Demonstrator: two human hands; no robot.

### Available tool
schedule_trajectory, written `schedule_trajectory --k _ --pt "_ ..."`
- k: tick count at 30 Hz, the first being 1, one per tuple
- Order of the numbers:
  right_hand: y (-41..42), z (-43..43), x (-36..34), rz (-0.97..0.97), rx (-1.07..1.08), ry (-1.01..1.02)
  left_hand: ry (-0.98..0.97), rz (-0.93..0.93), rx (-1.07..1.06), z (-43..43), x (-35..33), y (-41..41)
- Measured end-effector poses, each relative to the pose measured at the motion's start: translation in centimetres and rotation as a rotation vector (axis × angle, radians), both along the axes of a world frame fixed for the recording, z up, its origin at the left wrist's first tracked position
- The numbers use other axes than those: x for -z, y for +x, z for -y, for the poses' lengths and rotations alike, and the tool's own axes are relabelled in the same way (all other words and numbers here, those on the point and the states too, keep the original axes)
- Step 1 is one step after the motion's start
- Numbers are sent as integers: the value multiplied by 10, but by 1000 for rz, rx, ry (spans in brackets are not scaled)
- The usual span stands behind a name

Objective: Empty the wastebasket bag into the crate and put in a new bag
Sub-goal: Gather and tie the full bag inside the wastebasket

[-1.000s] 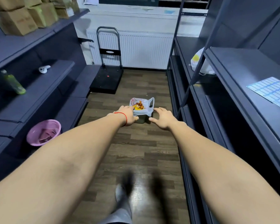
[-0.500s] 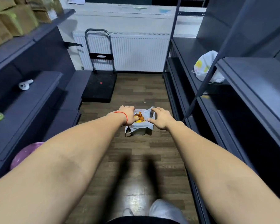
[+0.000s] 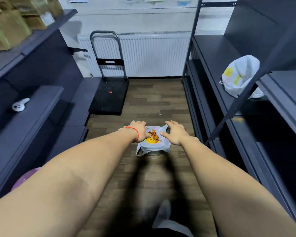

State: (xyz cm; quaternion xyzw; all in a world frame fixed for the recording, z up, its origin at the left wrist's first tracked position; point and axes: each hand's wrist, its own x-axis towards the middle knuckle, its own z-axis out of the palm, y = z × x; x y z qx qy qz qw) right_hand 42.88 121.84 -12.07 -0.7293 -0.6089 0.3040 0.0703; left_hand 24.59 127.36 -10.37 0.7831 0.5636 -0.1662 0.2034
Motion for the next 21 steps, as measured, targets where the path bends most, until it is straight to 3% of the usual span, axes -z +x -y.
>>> schedule_trajectory --k 14,21 --pt "60 -126 67 4 -34 -97 -54 135 -163 -119 68 41" --pt "65 -193 139 -27 12 -166 -184 41 -114 -187 142 26"
